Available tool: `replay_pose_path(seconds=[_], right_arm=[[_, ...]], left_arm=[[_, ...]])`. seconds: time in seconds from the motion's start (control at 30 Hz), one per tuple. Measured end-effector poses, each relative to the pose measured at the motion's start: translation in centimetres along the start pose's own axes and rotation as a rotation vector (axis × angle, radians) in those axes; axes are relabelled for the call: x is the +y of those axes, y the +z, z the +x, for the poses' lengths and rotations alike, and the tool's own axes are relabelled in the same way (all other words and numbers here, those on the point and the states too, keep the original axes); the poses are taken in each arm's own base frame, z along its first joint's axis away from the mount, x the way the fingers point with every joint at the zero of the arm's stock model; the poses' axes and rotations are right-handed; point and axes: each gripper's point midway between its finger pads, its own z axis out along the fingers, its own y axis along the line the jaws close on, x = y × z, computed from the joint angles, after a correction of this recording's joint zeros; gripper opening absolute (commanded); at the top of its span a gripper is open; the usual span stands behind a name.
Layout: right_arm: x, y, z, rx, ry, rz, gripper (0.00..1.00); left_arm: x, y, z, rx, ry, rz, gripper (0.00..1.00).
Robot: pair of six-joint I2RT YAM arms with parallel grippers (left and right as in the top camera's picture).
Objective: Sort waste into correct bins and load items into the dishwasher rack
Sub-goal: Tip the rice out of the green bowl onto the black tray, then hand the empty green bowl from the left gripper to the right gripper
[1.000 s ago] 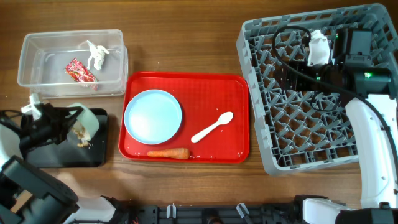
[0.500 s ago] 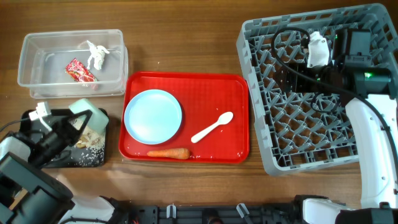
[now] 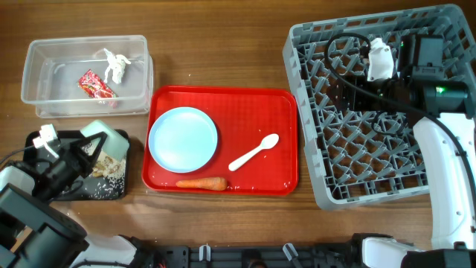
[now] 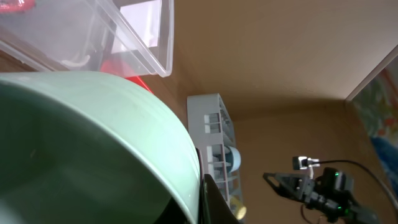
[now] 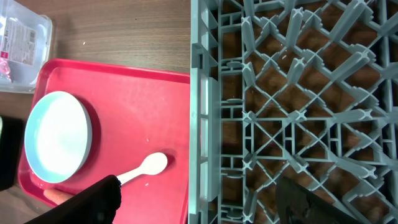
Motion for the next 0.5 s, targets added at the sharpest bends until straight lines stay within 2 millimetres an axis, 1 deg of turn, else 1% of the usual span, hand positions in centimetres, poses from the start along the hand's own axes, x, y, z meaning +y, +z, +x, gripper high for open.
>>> replay_pose_path(seconds=[0.1,0.13,0.17,0.2,0.23,0.27,0.3,0.37,0.4,0.43,0.47,0.5], right_arm=[[0.0,0.0,0.0,0.000,0.000,0.000,0.81],[0.0,0.0,0.0,0.000,0.000,0.000,0.81],[0.0,0.0,0.0,0.000,0.000,0.000,0.81],[0.0,0.0,0.0,0.000,0.000,0.000,0.81],[0.0,0.0,0.0,0.000,0.000,0.000,0.82],[0.0,0.0,0.0,0.000,0.000,0.000,0.82],[0.0,0.0,0.1,0.005,0.002,0.000,0.85],[0.0,0.0,0.3,0.013,0.005,0.000,0.93],[0.0,0.1,0.5,0.020,0.005,-0.001,0.96],[0.0,0.1,0.7,0.024,0.003,0.000,0.96],[0.0,0.1,0.8,0.029,0.004,0.000,0.96],[0.0,0.1,1.0,0.038,0.007,-0.001,0.96]], left_arm=[[-0.9,0.0,0.5,0.010,-0.017,-0.001,0.04],[-2.1,0.5,0.9,0.031,0.017,-0.002,0.04],[-3.7,1.3,1.7,0.071,0.085,0.001,0.04],[-5.0,2.2,2.4,0.113,0.152,0.003,0.04],[-6.2,3.6,3.1,0.171,0.237,0.007,0.04],[-6.9,4.9,3.6,0.220,0.283,0.005,0.04],[-7.2,6.6,4.1,0.274,0.333,-0.004,0.04],[-7.9,10.4,5.8,0.378,0.396,-0.013,0.04],[-8.4,12.9,7.0,0.425,0.449,-0.024,0.04],[-9.0,15.2,8.5,0.465,0.488,-0.042,0.04],[-9.5,16.9,9.9,0.491,0.507,-0.062,0.04],[-9.9,19.3,11.8,0.497,0.546,-0.109,0.04]])
